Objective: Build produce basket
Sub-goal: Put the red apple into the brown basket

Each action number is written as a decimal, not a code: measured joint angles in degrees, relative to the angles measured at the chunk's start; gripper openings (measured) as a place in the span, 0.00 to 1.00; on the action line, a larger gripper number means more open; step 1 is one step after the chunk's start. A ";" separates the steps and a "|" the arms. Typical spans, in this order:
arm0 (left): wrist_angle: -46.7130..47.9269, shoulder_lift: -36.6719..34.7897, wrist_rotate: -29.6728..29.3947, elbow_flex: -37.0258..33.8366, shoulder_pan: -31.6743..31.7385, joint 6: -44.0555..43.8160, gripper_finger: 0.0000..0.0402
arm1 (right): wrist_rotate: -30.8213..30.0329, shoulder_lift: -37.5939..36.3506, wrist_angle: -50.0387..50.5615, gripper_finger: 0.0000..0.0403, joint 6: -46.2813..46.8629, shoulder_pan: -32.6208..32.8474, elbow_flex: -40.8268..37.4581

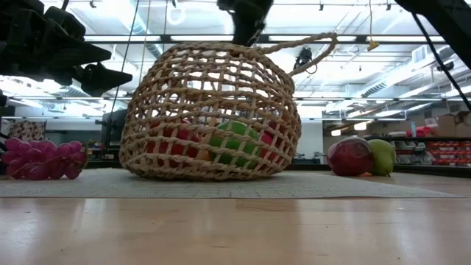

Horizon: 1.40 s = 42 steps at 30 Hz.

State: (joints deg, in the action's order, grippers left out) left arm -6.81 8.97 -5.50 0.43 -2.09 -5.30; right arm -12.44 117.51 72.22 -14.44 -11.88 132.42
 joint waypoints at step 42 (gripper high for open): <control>0.00 0.01 0.00 0.00 -0.01 -0.02 0.96 | 3.09 -37.45 -22.63 0.86 24.30 -21.77 -59.17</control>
State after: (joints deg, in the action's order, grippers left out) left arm -6.81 8.98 -5.50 0.43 -2.10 -5.32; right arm -9.34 80.06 49.59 9.86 -33.65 73.25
